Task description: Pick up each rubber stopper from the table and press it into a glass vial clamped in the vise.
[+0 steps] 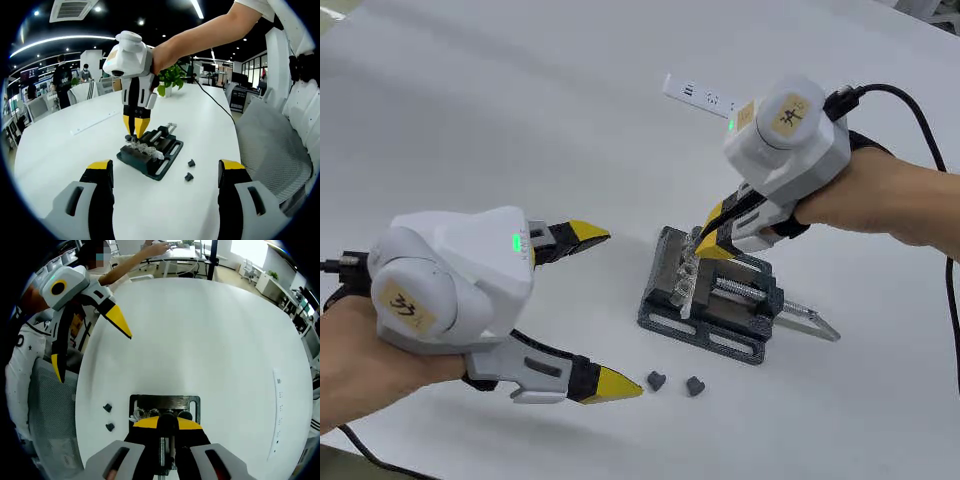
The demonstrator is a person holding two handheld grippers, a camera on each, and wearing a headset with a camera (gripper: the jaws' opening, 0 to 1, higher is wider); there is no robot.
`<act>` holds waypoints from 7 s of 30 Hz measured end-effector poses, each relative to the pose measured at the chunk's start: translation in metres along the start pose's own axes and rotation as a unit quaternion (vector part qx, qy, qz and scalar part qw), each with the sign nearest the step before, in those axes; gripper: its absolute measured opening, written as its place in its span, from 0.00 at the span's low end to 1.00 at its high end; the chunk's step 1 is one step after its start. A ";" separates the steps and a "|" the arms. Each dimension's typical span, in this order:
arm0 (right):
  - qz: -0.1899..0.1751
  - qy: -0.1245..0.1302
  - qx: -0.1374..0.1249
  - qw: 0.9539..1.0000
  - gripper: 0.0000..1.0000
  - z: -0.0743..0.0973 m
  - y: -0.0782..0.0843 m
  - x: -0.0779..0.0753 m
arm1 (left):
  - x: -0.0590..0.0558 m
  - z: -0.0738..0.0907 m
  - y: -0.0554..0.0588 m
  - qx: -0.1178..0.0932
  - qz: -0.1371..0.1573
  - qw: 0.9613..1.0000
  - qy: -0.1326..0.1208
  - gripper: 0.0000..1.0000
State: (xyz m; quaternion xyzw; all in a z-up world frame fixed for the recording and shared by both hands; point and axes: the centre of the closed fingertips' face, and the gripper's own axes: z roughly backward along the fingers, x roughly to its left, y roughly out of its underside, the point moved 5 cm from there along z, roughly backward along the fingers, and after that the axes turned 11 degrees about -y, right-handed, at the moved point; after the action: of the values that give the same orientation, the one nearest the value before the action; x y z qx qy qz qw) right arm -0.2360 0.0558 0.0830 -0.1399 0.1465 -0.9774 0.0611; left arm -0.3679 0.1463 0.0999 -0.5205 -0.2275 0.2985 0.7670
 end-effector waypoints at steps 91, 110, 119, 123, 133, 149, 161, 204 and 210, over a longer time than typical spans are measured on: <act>0.015 0.002 0.081 0.997 0.11 -0.008 -0.004 -0.001 | -0.003 -0.002 0.000 -0.013 0.027 1.000 0.003 0.82; 0.009 0.018 0.043 0.999 0.00 0.006 0.000 -0.002 | -0.002 -0.003 0.000 -0.011 0.031 0.999 0.007 0.81; 0.005 0.015 0.030 0.999 0.00 0.006 -0.001 -0.001 | -0.002 -0.004 -0.001 -0.012 0.031 0.999 0.009 0.81; 0.002 0.015 0.026 1.000 0.00 0.005 0.000 -0.001 | -0.003 -0.004 -0.001 -0.012 0.031 0.999 0.010 0.81; -0.001 0.013 0.018 1.000 0.00 0.000 0.000 -0.001 | -0.003 -0.003 0.000 -0.011 0.032 0.999 0.009 0.81; 0.010 0.015 0.025 1.000 0.00 -0.002 -0.004 -0.003 | -0.002 -0.003 -0.001 -0.013 0.035 0.999 0.006 0.81; 0.024 0.016 0.019 0.999 0.00 -0.006 -0.016 -0.004 | -0.002 -0.003 0.000 -0.014 0.039 0.999 0.005 0.80; 0.057 0.027 0.016 0.998 0.00 -0.002 -0.001 -0.001 | -0.004 -0.008 -0.001 -0.014 0.041 0.999 0.010 0.77; 0.063 0.026 0.021 0.997 0.00 -0.004 -0.001 0.000 | -0.004 -0.008 -0.001 -0.017 0.042 0.999 0.009 0.77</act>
State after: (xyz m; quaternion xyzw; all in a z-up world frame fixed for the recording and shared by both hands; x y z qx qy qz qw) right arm -0.2376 0.0572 0.0800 -0.1034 0.1359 -0.9778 0.1218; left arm -0.3650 0.1381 0.0983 -0.5449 -0.2036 0.3223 0.7469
